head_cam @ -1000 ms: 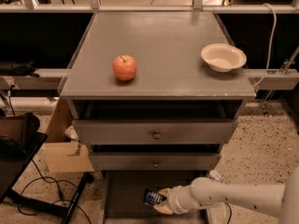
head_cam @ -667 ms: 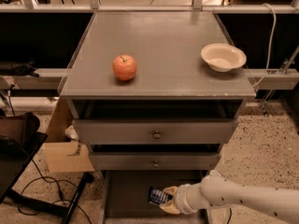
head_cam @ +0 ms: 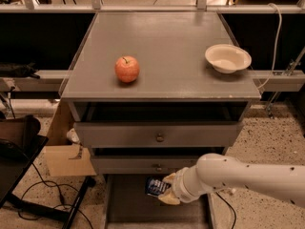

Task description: Pick rxbar blueberry from bottom drawer and place on counter

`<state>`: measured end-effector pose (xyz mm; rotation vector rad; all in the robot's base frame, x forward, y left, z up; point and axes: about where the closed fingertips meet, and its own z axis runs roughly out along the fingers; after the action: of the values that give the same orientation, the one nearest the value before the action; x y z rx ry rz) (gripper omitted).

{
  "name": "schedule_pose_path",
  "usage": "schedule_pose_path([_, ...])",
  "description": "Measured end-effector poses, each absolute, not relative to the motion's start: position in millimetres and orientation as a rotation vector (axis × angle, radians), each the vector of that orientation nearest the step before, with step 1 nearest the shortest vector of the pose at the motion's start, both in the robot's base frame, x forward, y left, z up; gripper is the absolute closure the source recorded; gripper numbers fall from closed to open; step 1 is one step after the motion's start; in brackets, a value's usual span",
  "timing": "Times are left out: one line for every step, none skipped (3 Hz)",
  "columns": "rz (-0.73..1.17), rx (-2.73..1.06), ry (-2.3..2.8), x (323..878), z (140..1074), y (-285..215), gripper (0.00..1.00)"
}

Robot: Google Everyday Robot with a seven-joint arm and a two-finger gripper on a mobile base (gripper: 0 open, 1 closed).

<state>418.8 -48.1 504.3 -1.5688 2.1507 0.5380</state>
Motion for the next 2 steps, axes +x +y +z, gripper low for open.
schedule_pose_path([0.402,-1.597,2.151,434.3,576.4,-33.6,1.0])
schedule_pose_path([0.406,-1.598,2.152,433.8,574.8,-33.4,1.0])
